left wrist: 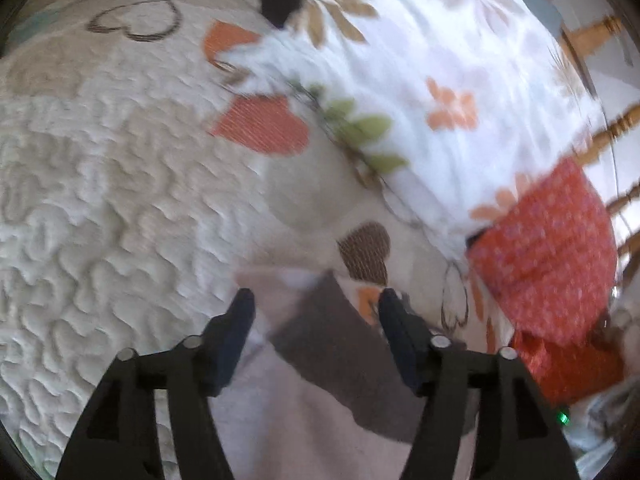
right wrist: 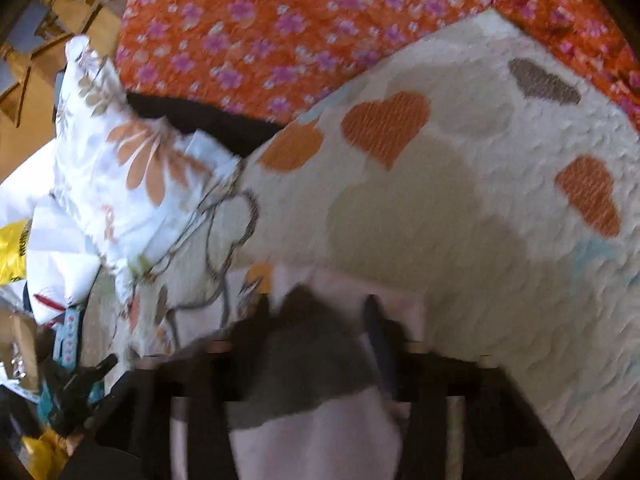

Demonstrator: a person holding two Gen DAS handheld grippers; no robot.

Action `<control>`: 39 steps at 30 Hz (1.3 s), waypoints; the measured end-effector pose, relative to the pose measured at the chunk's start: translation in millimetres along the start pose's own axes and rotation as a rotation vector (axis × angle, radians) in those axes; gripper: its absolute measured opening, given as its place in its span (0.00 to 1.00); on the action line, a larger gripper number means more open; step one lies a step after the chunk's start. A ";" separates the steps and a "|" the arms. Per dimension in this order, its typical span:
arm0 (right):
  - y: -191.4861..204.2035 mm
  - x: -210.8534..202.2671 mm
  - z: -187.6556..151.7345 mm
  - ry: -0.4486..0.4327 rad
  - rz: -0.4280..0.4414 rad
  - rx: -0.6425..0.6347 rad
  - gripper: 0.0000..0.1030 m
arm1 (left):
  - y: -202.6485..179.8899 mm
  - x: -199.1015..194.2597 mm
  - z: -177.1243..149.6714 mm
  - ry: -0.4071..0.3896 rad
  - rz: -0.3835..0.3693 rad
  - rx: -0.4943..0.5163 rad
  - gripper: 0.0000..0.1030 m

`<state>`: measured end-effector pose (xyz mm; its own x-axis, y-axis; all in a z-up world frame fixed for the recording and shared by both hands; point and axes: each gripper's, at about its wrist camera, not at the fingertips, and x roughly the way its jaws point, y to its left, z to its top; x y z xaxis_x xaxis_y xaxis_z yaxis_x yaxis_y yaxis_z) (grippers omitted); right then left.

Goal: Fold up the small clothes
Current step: 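Fold the hem up toward the collar with both tools and release, then withdraw both tools from the folded sleeper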

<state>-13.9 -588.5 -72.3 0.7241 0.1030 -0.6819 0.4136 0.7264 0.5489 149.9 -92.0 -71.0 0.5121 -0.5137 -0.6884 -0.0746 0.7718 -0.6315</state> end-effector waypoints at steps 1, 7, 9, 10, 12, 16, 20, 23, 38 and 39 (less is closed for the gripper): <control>-4.1 -1.8 2.7 -0.010 -0.004 0.016 0.59 | 3.4 -2.5 3.0 -0.006 -0.003 -0.019 0.64; 3.3 -13.0 -0.1 -0.026 -0.062 -0.037 0.59 | -13.1 -11.7 -5.2 0.015 0.064 0.078 0.64; 11.7 -17.7 -5.4 -0.028 -0.076 -0.076 0.59 | -23.4 -18.4 -14.4 0.020 0.087 0.147 0.64; 15.3 -20.4 -8.6 -0.028 -0.080 -0.094 0.59 | -30.1 -22.5 -20.5 0.021 0.105 0.197 0.64; 24.8 -26.0 -16.3 -0.029 -0.084 -0.131 0.59 | -40.4 -29.2 -33.4 0.026 0.150 0.293 0.64; 41.4 -35.7 -39.4 -0.008 -0.085 -0.222 0.59 | -46.4 -40.9 -61.3 0.060 0.225 0.453 0.64; 45.9 -36.7 -69.8 0.101 0.029 -0.249 0.59 | -35.9 -51.9 -86.3 0.141 0.220 0.538 0.64; 39.1 -25.1 -89.2 0.213 0.084 -0.239 0.59 | -20.1 -54.6 -103.5 0.215 0.248 0.589 0.64; -22.8 -113.5 -113.1 -0.025 -0.223 -0.150 0.57 | 29.9 -114.0 -91.9 0.043 0.396 0.457 0.67; -23.7 -118.2 -117.4 -0.024 -0.223 -0.147 0.57 | 22.0 -123.8 -99.3 0.019 0.372 0.466 0.67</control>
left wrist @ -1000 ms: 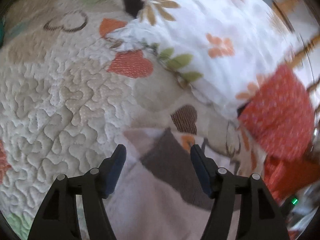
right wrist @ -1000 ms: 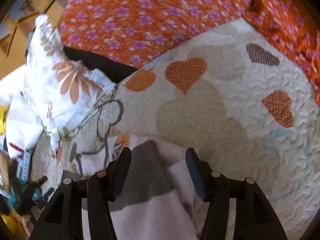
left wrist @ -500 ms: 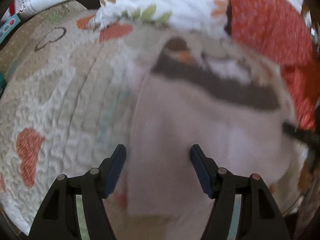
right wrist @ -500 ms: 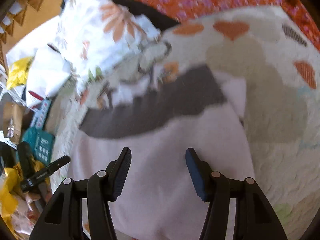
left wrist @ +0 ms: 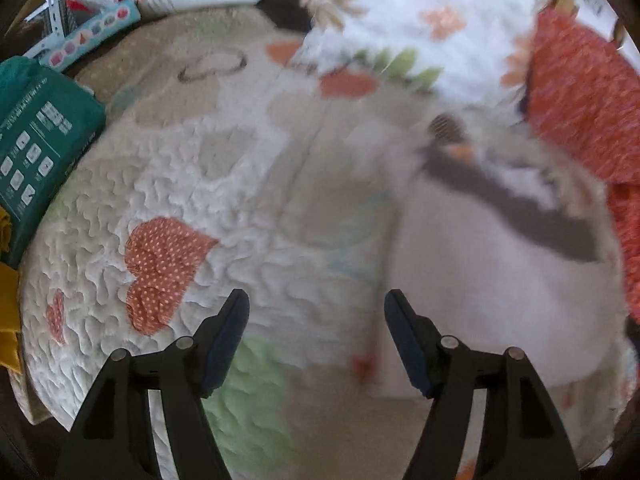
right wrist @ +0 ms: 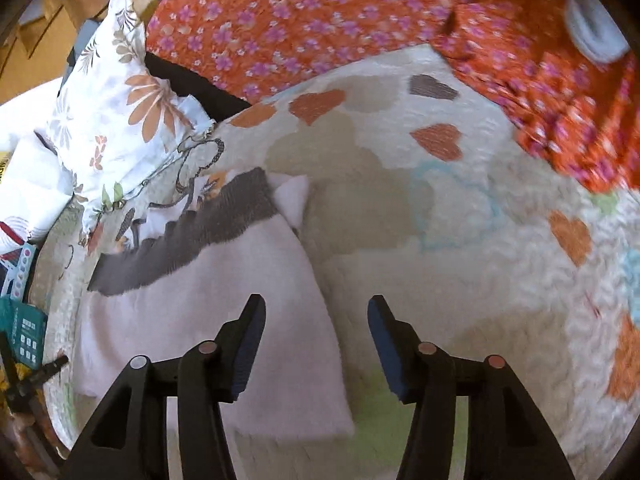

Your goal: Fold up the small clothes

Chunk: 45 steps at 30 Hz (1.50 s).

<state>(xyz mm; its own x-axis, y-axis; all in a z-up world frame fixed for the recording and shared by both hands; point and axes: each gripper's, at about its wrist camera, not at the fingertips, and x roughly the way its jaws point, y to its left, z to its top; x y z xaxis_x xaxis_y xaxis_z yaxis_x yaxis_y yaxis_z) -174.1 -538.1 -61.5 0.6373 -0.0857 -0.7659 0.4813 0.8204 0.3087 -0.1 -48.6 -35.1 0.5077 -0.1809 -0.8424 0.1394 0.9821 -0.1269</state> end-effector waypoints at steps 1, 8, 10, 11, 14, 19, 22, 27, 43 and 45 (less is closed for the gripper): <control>-0.8 -3.9 -4.6 0.004 0.003 0.002 0.57 | -6.7 -9.7 -4.8 -0.022 -0.012 0.006 0.67; 10.6 -27.3 -40.0 0.031 0.034 -0.036 0.60 | -61.8 -44.7 -51.2 -0.084 -0.052 0.080 0.70; 19.5 -31.5 -48.5 0.029 0.032 -0.071 0.62 | -81.7 -47.4 -67.8 -0.074 -0.079 0.112 0.71; 26.0 -32.6 -53.2 0.029 0.034 -0.092 0.63 | -87.4 -47.7 -73.3 -0.071 -0.081 0.130 0.71; 39.1 -31.2 -61.7 0.039 0.042 -0.129 0.64 | -107.9 -41.1 -88.9 -0.069 -0.054 0.216 0.72; 57.6 -22.4 -70.3 0.056 0.041 -0.183 0.64 | -122.4 -24.8 -104.1 -0.043 -0.029 0.290 0.72; 65.8 -16.4 -73.1 0.061 0.035 -0.208 0.65 | -124.2 -19.7 -103.9 -0.029 -0.035 0.291 0.72; 73.8 -2.0 -75.4 0.090 0.042 -0.211 0.65 | -125.1 -16.7 -103.3 -0.012 -0.038 0.289 0.72; 83.9 24.7 -82.1 0.142 0.041 -0.247 0.70 | -128.5 -6.6 -103.8 0.025 -0.035 0.315 0.72; 83.8 26.1 -82.2 0.143 0.042 -0.247 0.71 | -129.3 -6.1 -104.2 0.025 -0.032 0.320 0.72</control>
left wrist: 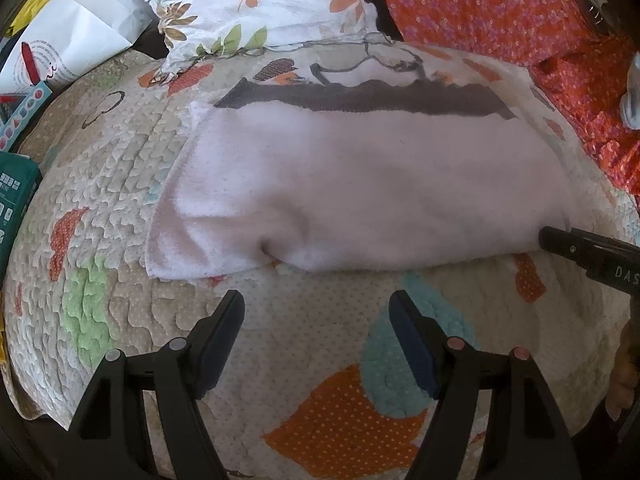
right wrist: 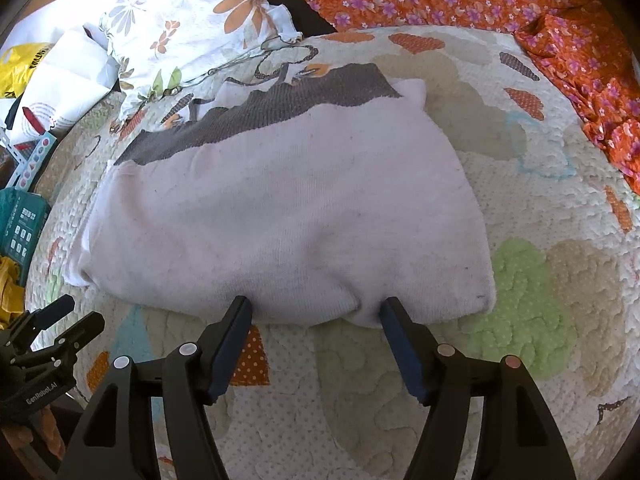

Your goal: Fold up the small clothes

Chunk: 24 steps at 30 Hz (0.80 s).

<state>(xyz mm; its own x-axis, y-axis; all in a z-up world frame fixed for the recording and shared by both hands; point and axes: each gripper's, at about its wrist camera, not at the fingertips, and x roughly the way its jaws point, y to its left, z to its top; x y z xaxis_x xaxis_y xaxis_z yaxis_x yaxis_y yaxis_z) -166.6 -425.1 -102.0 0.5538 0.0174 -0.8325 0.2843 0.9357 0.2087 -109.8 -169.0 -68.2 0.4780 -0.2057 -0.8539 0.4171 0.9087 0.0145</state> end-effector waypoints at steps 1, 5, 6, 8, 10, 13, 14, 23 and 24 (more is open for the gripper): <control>-0.1 -0.8 0.2 0.000 -0.001 -0.001 0.71 | 0.0 0.2 0.0 0.001 0.000 -0.001 0.72; 3.0 -0.4 -1.1 -0.002 -0.006 -0.003 0.71 | -0.1 0.3 0.1 0.002 0.002 -0.004 0.72; 3.4 -0.3 -1.3 -0.002 -0.006 -0.004 0.72 | 0.4 0.1 0.1 0.001 0.003 -0.005 0.72; 3.4 -0.2 -1.3 -0.003 -0.006 -0.003 0.72 | 1.1 0.1 0.1 -0.001 0.003 -0.005 0.72; 3.1 -0.2 -1.2 -0.002 -0.006 -0.004 0.72 | 1.4 0.0 -0.1 -0.001 0.005 -0.004 0.72; 3.5 -0.3 -1.8 -0.002 -0.008 -0.007 0.72 | 1.1 -0.1 -0.4 -0.002 0.008 -0.003 0.72; 3.4 -0.3 -1.8 -0.003 -0.009 -0.008 0.72 | 1.0 -0.4 -0.5 -0.002 0.009 -0.003 0.72; 3.1 0.2 -1.7 -0.004 -0.009 -0.011 0.73 | 2.5 -1.7 -0.4 -0.007 0.009 -0.004 0.72; 2.6 0.2 -1.5 -0.004 -0.009 -0.013 0.73 | 2.1 -1.5 -0.4 -0.007 0.011 -0.004 0.72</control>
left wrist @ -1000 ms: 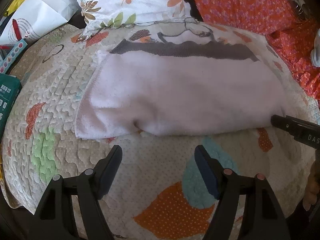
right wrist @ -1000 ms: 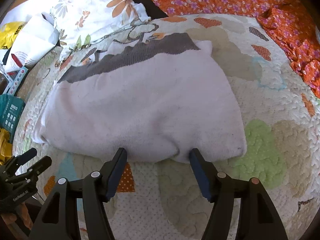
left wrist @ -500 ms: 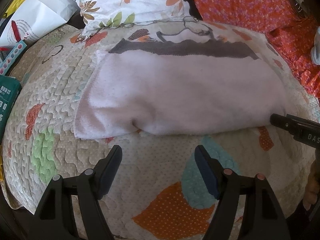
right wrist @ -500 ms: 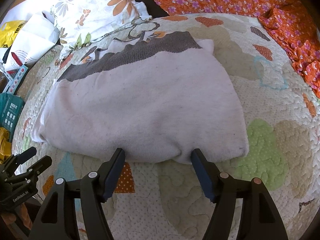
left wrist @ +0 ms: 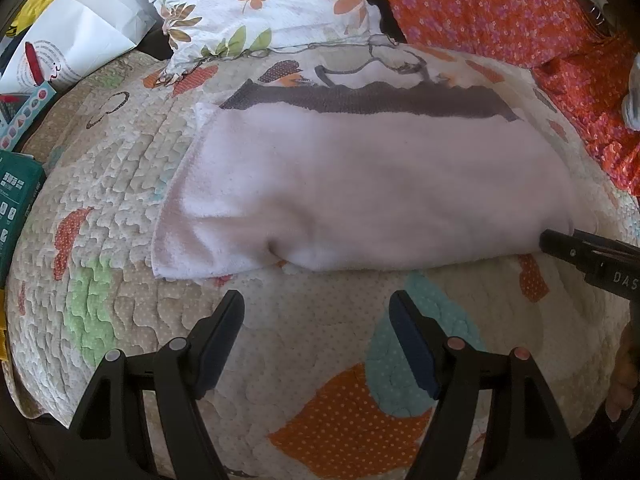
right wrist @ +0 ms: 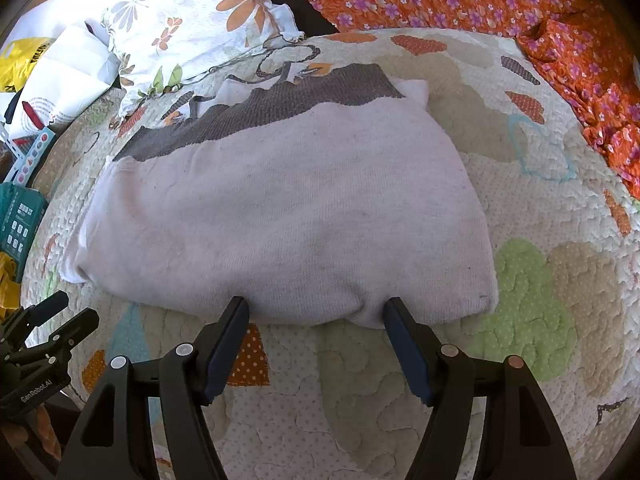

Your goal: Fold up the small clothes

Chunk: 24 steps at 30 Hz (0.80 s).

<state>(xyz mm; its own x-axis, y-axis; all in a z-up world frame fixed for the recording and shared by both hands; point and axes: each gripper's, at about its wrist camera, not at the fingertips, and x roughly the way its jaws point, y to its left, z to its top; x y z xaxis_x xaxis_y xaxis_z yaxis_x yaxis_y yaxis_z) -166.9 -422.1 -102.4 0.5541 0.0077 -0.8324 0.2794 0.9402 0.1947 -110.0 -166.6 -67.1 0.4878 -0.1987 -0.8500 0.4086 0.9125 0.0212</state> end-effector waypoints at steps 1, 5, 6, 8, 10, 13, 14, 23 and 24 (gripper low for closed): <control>0.0 0.0 0.0 -0.001 -0.001 -0.001 0.73 | 0.3 0.0 0.1 0.000 0.000 0.000 0.72; 0.0 -0.1 0.1 0.000 0.000 -0.001 0.73 | 0.8 0.5 0.1 0.003 0.000 -0.002 0.72; -0.4 -0.1 0.2 0.000 0.000 -0.003 0.73 | 0.3 0.2 0.4 0.003 0.001 -0.001 0.72; -0.6 0.0 0.4 -0.001 -0.002 -0.005 0.73 | 1.3 0.1 0.7 0.005 0.003 -0.004 0.72; -0.7 0.0 0.3 -0.001 -0.002 -0.006 0.73 | 1.7 0.2 0.8 0.007 0.004 -0.006 0.72; -1.2 0.3 0.8 -0.001 -0.004 -0.011 0.74 | 2.5 0.3 0.9 0.008 0.006 -0.009 0.72; -1.3 0.7 0.6 -0.001 -0.003 -0.013 0.74 | 2.6 0.8 0.6 0.008 0.007 -0.010 0.72; -0.2 0.4 -0.6 -0.003 -0.006 -0.012 0.74 | 5.6 0.9 -1.6 0.005 0.013 -0.012 0.72; -0.2 0.4 -0.7 -0.003 -0.005 -0.012 0.74 | 6.3 1.2 -1.8 0.005 0.015 -0.013 0.72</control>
<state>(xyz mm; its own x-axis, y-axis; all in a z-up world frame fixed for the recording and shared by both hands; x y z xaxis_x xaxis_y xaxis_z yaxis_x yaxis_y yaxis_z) -167.2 -422.0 -103.1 0.5549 0.0016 -0.8319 0.2731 0.9442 0.1840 -108.3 -160.4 -68.9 0.4896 -0.1835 -0.8524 0.3915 0.9198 0.0269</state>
